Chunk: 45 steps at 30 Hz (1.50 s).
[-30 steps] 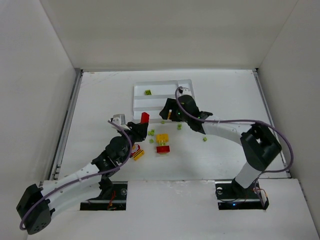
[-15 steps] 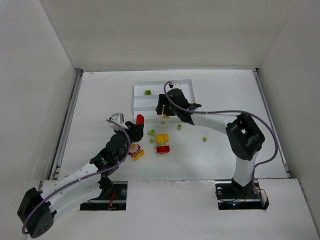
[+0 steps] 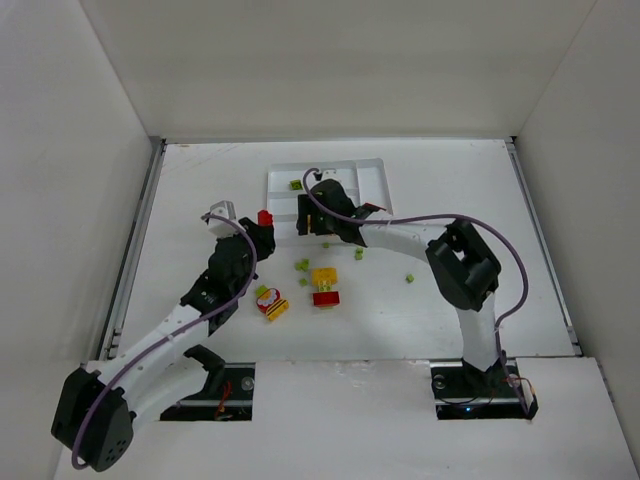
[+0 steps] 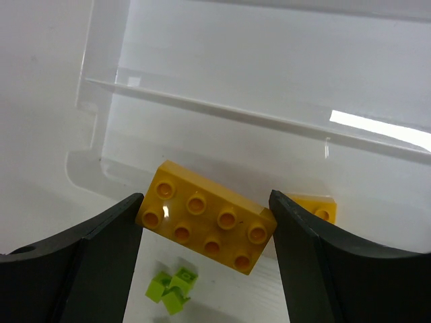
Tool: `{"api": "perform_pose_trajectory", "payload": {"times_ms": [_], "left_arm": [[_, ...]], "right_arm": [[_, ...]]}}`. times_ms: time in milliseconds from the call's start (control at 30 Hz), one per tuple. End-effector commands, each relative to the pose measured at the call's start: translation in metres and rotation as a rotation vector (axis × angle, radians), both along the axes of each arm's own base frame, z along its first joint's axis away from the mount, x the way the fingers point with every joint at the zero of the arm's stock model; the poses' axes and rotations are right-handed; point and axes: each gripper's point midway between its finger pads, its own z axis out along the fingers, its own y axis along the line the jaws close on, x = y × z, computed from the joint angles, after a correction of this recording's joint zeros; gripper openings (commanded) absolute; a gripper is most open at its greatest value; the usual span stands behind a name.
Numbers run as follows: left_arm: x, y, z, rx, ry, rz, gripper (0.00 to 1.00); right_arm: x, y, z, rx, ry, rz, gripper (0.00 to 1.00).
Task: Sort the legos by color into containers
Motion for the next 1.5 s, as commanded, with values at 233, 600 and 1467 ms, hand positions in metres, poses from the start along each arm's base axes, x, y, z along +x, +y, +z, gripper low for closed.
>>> {"api": "perform_pose_trajectory", "payload": {"times_ms": [233, 600, 1467], "left_arm": [[0.014, -0.004, 0.033, -0.049, -0.044, -0.021, 0.19], [0.023, -0.013, 0.042, -0.046, -0.050, -0.033, 0.19], [0.143, -0.215, 0.036, -0.019, 0.041, -0.350, 0.19]], "right_arm": [[0.025, 0.016, 0.019, -0.007, -0.073, -0.001, 0.72], [0.015, 0.011, 0.043, 0.029, -0.090, 0.015, 0.86], [-0.062, -0.221, 0.034, 0.380, -0.153, -0.522, 0.34]]}}
